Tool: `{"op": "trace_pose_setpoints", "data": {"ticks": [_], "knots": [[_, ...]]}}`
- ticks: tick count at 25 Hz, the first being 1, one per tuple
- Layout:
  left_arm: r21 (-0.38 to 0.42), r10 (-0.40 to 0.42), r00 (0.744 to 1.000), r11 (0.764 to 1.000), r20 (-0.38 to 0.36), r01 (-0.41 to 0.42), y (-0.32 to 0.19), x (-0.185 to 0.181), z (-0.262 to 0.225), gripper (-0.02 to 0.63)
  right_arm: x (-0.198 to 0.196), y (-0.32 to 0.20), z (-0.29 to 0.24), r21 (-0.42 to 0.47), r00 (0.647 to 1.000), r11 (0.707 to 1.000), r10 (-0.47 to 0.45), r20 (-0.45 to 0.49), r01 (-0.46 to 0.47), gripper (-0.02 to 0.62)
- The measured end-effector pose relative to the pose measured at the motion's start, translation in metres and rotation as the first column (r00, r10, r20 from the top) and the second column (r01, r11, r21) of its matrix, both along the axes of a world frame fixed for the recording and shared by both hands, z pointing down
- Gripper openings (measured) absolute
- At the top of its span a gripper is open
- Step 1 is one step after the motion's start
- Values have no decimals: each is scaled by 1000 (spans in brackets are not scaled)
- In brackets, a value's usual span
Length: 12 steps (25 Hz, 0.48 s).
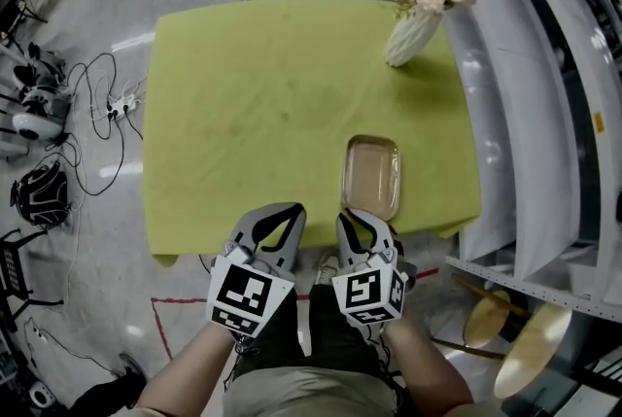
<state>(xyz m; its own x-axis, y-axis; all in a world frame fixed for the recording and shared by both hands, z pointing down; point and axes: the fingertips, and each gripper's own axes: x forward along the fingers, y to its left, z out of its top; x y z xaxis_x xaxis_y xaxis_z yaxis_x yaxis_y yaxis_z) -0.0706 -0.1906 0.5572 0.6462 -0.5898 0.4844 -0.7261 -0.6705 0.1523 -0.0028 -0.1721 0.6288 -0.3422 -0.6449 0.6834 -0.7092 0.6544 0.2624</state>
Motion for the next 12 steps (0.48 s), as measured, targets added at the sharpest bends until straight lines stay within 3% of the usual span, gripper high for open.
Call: {"op": "trace_pose_setpoints", "data": {"ticks": [5,12], "knots": [[-17,29,1000,999,-2,-29,4,11,9,6,-1,2,-11,-37,989,999,11,147,-6,31],[-71,77,996,994,-33,-79,9,35,26,9,-3,2,-24,-81,947,997,36,320,-10,23]]}}
